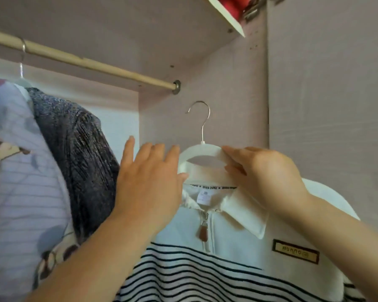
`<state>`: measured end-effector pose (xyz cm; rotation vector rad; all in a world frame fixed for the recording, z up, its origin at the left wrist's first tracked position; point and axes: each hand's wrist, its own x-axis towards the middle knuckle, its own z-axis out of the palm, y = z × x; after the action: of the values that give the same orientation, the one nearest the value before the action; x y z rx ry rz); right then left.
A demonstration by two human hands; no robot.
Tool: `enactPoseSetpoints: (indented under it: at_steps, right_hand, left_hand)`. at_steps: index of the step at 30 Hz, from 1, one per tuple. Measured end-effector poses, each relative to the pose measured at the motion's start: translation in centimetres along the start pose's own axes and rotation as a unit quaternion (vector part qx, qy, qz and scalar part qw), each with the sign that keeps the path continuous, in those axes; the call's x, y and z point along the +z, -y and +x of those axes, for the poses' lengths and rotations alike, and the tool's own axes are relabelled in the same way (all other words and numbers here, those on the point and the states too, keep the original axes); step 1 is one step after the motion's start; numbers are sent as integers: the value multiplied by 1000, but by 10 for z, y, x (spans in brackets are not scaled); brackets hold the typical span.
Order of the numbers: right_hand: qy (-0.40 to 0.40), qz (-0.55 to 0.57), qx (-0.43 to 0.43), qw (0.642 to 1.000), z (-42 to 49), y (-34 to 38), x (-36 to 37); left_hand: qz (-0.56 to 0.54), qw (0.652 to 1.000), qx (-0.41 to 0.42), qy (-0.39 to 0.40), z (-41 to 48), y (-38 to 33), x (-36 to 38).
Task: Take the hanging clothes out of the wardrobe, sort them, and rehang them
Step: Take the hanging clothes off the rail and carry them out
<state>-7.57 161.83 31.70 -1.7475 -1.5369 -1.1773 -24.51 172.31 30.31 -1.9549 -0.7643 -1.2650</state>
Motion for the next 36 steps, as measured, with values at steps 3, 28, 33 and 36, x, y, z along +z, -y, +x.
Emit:
enactPoseSetpoints:
  at_steps: [3,28,33,36]
  right_hand:
    - [-27,-72,3,997,-44,-11,-32]
    - [31,-500,283,818,-427,-22,-487]
    - [50,-595,294,747,-494,14,-588]
    - [62,-644,303,699,-532,45,-646]
  left_hand:
    - [-113,994,-9,7,-15,-36,10]
    - [-793,566,225,19,-123,-481,-284]
    - [-847,455,275,14,-160,-553,-393]
    - [-866,400,300,15,-187,-591,-466]
